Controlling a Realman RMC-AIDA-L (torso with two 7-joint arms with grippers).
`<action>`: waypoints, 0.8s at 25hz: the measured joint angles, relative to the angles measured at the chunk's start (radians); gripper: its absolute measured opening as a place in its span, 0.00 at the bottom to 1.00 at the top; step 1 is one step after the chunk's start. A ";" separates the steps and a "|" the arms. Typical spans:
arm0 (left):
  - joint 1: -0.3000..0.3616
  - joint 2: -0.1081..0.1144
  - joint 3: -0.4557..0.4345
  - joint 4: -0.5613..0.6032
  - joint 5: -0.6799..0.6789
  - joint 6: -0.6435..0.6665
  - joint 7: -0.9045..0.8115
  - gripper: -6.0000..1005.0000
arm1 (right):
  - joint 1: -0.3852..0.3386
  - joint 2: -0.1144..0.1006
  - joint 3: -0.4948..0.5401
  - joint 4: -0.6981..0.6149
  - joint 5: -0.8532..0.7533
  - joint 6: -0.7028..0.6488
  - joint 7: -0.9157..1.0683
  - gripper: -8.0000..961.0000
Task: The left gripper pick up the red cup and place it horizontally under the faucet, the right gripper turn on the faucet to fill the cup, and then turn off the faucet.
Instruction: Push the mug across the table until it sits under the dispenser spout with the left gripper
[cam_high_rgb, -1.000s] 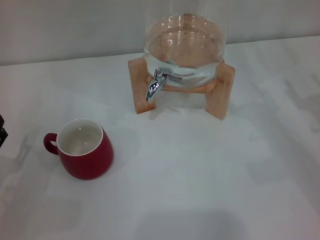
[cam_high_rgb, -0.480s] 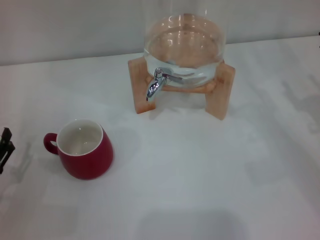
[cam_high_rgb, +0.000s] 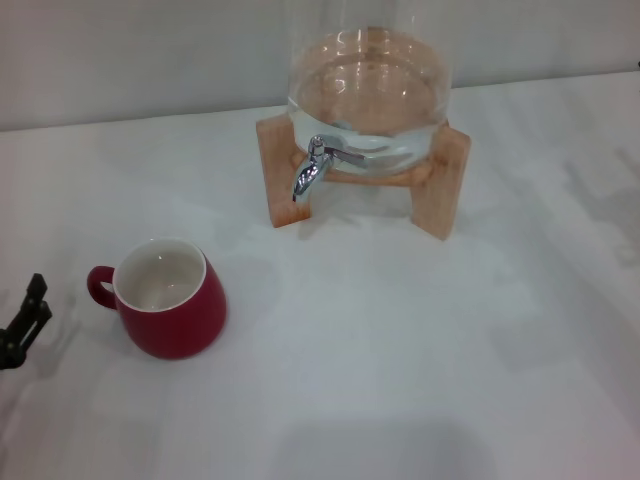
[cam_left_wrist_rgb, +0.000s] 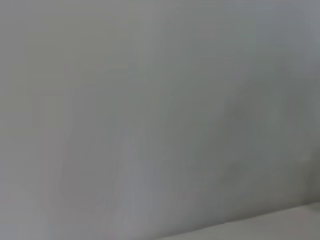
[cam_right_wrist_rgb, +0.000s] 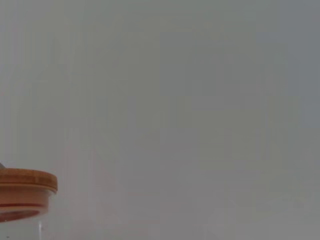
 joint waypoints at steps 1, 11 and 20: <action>0.000 0.000 0.000 -0.002 0.003 0.000 0.000 0.86 | 0.001 0.000 0.000 0.000 0.000 0.000 0.000 0.90; 0.000 0.004 0.000 -0.010 0.038 -0.015 0.001 0.86 | 0.005 0.000 -0.003 0.000 0.000 -0.003 -0.001 0.90; -0.007 0.005 0.000 -0.005 0.038 -0.060 -0.004 0.86 | 0.004 0.000 -0.003 0.000 0.000 -0.009 -0.001 0.90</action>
